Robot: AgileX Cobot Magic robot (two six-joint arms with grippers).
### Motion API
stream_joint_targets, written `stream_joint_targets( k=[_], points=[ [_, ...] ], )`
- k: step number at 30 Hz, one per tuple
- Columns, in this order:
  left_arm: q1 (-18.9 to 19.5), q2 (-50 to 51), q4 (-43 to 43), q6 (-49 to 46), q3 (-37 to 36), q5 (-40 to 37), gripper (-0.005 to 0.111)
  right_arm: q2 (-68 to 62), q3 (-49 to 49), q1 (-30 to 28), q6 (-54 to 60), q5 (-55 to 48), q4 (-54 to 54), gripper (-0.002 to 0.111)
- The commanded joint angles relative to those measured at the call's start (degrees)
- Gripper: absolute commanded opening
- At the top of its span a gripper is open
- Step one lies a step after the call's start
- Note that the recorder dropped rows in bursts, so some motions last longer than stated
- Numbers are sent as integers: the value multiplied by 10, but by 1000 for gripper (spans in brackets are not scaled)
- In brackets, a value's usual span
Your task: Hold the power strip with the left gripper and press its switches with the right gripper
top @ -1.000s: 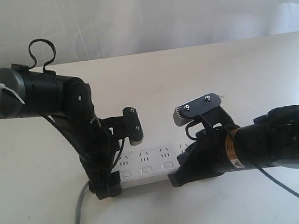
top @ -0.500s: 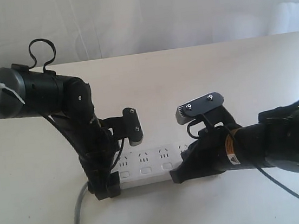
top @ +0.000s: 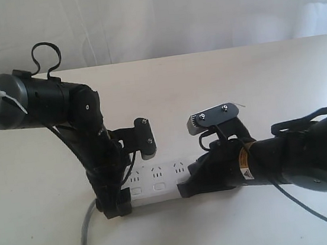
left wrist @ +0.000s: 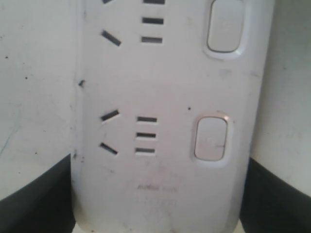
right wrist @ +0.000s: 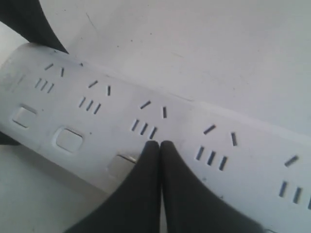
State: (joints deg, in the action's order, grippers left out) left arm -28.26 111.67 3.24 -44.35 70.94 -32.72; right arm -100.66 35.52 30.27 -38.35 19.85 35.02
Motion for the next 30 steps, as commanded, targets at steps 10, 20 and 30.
stream_joint_targets(
  k=[10,20,30],
  points=[
    [1,25,-27,0,-18,-64,0,41,-10,-6,0,-95,8,0],
    [1,25,-27,7,-18,-64,0,41,-16,-6,-13,-91,8,0],
    [1,25,-27,9,-18,-65,0,16,-16,-6,-13,-73,8,0]
  ],
)
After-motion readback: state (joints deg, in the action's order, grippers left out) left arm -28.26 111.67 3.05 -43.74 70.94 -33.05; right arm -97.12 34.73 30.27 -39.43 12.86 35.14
